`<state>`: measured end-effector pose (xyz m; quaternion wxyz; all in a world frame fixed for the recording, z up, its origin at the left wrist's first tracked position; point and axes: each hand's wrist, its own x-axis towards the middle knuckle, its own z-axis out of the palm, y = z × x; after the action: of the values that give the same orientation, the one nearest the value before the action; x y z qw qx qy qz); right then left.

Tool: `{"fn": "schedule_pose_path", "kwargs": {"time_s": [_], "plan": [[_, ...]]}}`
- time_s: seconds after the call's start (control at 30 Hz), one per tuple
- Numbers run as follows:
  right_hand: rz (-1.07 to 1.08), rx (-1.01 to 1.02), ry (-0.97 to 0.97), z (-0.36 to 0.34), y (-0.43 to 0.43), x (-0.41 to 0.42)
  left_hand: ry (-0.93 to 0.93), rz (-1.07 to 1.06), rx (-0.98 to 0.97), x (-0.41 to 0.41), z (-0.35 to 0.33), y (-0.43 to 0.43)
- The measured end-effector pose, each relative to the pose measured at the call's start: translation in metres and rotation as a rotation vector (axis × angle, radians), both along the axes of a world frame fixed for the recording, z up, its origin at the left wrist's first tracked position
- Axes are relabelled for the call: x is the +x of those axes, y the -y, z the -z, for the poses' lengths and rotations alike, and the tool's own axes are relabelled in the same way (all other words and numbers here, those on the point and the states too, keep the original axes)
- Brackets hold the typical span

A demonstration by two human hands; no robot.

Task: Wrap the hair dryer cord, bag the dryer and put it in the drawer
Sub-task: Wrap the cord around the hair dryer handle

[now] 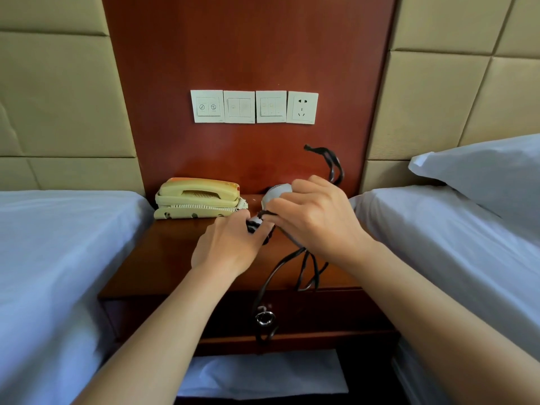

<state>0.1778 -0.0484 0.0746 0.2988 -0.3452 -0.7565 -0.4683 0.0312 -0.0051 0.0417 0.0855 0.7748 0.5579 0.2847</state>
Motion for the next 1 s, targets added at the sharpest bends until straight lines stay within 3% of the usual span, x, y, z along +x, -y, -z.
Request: {"fn": "schedule_pose_path", "kwargs": {"time_s": [0.17,0.37,0.67,0.83,1.0], "plan": [[0.082,-0.065,-0.041,-0.001,-0.002,0.013,-0.067,0.012,0.037,-0.004,-0.003,-0.001],[0.369,-0.186,-0.111,0.011,-0.009,0.034,-0.121,-0.02,0.138,-0.018,-0.003,-0.008],[0.512,-0.235,-0.135,0.021,-0.017,0.052,-0.194,0.004,0.246,-0.025,-0.009,-0.009],[0.54,-0.241,-0.189,0.027,-0.019,0.075,-0.117,0.189,0.143,-0.024,-0.007,-0.008],[0.579,-0.239,-0.21,0.036,-0.02,0.086,0.041,0.358,-0.139,-0.022,0.0,-0.017]]}}
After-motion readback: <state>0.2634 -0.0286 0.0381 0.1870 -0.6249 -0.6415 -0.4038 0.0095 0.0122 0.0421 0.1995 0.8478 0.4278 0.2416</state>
